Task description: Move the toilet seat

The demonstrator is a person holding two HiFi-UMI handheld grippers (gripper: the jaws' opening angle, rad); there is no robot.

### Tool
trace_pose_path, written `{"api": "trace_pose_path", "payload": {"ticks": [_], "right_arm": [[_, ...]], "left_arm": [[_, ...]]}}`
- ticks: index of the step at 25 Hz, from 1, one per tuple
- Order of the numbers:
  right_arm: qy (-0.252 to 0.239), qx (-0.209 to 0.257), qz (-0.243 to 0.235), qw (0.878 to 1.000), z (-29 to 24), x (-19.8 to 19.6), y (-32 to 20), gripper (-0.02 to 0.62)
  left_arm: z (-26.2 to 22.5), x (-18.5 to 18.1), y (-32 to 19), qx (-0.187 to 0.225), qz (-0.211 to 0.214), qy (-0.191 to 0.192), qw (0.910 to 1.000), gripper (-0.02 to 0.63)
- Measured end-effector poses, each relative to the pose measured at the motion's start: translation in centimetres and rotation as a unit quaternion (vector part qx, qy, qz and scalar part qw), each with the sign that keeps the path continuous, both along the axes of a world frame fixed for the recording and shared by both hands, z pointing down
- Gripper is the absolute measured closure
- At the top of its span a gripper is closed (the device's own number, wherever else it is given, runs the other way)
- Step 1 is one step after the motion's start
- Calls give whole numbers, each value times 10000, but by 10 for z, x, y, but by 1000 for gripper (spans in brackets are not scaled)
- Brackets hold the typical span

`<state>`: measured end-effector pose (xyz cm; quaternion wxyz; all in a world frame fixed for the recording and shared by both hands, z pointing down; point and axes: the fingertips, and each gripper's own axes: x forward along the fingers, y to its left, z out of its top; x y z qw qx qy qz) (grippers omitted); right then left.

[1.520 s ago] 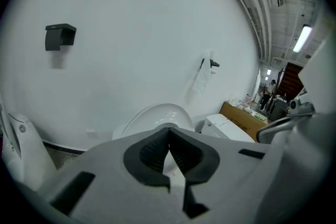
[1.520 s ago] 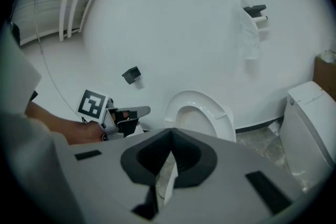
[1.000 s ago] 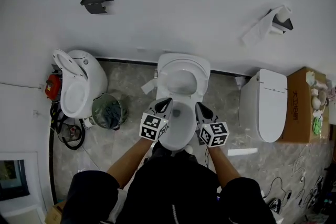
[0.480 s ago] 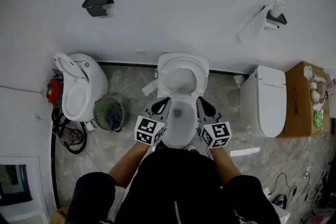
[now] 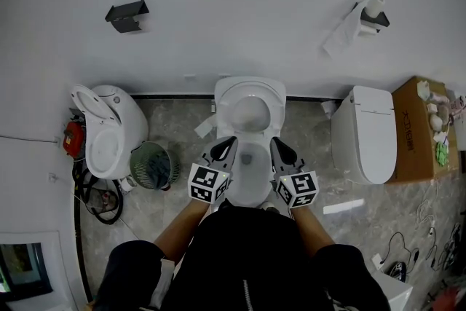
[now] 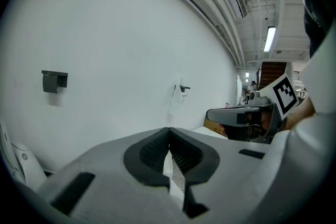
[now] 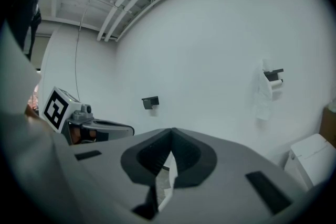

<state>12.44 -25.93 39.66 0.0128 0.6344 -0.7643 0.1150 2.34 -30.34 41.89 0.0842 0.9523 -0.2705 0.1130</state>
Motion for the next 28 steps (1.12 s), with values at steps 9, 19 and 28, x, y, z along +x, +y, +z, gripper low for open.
{"api": "trace_pose_path", "payload": {"ticks": [9, 19, 28], "right_arm": [[51, -36, 22, 10000, 1, -2, -2, 592], [154, -42, -30, 9999, -7, -9, -3, 592], [195, -80, -16, 9998, -3, -12, -1, 592]], "left_arm": [[-3, 3, -7, 7, 47, 60, 10000, 600], [-10, 5, -8, 34, 118, 91, 9999, 600], [-7, 6, -9, -14, 159, 118, 9998, 600]]}}
